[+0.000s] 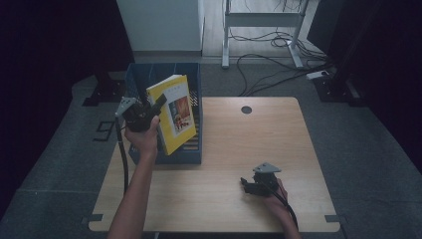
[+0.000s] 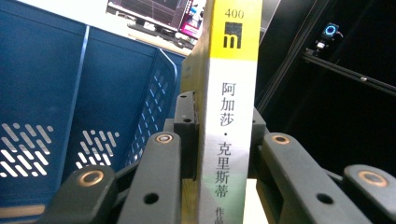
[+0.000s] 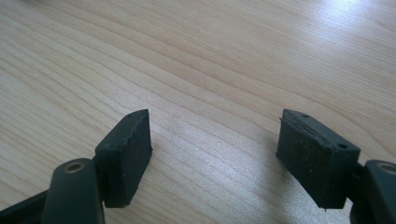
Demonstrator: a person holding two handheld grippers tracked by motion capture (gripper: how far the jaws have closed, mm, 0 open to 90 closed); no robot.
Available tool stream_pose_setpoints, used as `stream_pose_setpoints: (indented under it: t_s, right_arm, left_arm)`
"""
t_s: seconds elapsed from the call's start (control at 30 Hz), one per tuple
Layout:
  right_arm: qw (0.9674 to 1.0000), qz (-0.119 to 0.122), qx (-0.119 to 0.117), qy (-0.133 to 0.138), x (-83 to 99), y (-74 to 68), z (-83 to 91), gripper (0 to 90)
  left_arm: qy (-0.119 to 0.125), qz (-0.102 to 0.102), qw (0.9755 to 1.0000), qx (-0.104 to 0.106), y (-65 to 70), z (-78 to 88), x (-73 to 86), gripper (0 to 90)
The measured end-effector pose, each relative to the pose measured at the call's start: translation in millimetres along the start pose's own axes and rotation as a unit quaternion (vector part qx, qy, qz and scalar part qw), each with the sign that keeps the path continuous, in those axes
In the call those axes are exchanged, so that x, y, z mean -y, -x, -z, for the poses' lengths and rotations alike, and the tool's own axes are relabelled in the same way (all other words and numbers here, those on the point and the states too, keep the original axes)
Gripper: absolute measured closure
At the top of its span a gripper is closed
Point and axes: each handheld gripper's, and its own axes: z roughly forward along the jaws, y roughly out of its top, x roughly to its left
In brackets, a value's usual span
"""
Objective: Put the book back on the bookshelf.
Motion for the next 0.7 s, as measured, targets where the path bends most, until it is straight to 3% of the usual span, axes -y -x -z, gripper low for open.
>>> stream_pose_setpoints:
  t_s: [0.7]
  right_arm:
    - [1.0000,0.001,0.000,0.000,0.0,0.1,0.0,25.4]
  left_arm:
    - [-0.005,-0.013,0.9998,-0.013,2.0,-16.7,5.0,75.5]
